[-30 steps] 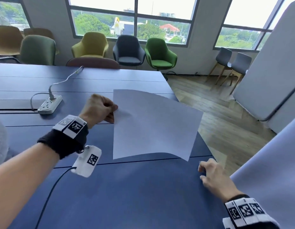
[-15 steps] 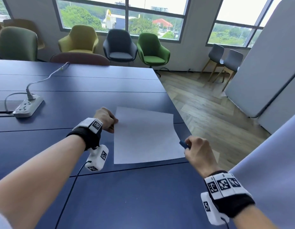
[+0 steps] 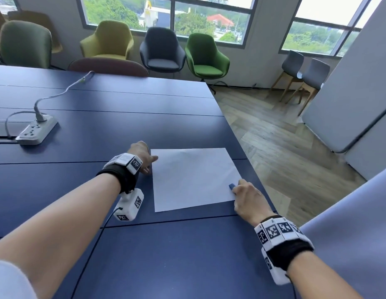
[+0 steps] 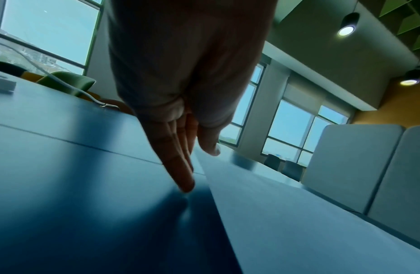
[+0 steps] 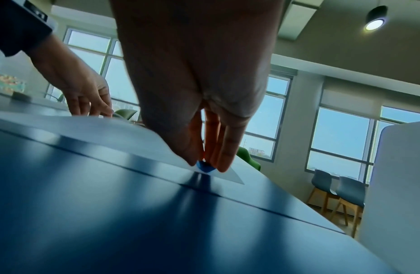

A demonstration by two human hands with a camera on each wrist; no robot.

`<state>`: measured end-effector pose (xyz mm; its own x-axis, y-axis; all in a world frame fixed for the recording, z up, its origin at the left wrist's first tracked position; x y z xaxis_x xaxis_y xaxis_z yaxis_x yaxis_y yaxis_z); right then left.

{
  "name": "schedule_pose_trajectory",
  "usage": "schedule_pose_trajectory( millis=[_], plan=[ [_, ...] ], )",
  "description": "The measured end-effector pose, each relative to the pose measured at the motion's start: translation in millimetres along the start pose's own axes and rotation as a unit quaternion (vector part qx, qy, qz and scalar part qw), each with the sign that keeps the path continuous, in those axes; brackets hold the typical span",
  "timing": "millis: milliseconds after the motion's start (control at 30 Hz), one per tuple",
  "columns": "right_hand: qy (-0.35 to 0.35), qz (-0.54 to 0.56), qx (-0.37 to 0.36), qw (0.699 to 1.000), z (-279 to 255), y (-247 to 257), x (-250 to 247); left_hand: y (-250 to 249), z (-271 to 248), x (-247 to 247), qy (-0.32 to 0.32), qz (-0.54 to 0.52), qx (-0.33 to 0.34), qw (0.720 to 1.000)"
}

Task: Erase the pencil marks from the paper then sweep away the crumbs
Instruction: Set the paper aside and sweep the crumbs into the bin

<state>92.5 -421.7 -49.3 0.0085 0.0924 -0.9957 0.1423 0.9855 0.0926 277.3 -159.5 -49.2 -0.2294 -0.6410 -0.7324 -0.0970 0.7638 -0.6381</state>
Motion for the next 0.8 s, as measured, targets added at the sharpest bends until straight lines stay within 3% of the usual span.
schedule_pose_trajectory(
  millis=[133, 267, 367, 467, 567, 700, 800],
  plan=[
    [0.001, 0.050, 0.006, 0.999, -31, 4, -14, 14, -37, -24, 0.013, 0.115, 0.062, 0.991],
    [-0.035, 0.112, 0.000, 0.993, -91, 11, -28, 63, -116, -46, 0.049, 0.214, 0.092, 0.971],
    [-0.065, 0.154, 0.007, 0.986, -143, 19, -21, 119, -197, -54, 0.064, 0.205, 0.041, 0.976],
    [-0.128, 0.246, -0.016, 0.961, -182, 33, -3, 186, -268, -43, 0.077, 0.231, -0.044, 0.969],
    [-0.186, 0.337, -0.005, 0.923, -210, 46, 10, 233, -309, -17, 0.028, 0.263, -0.091, 0.960],
    [-0.211, 0.408, 0.026, 0.888, -228, 52, 37, 235, -319, 18, -0.059, 0.262, -0.075, 0.960],
    [-0.219, 0.450, 0.045, 0.864, -232, 54, 55, 187, -309, 48, -0.032, 0.285, -0.013, 0.958]
  ],
)
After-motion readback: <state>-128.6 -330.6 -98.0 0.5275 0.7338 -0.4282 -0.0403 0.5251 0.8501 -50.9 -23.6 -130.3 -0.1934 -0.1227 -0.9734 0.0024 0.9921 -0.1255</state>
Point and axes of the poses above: each hand's wrist, its own z-axis towards the middle knuckle, its own x-axis out of the palm, y = z × x, the point moved 4 cm from there along z, towards the middle knuckle, and after that the axes turned 2 degrees about -y, right-handed, at the moved point
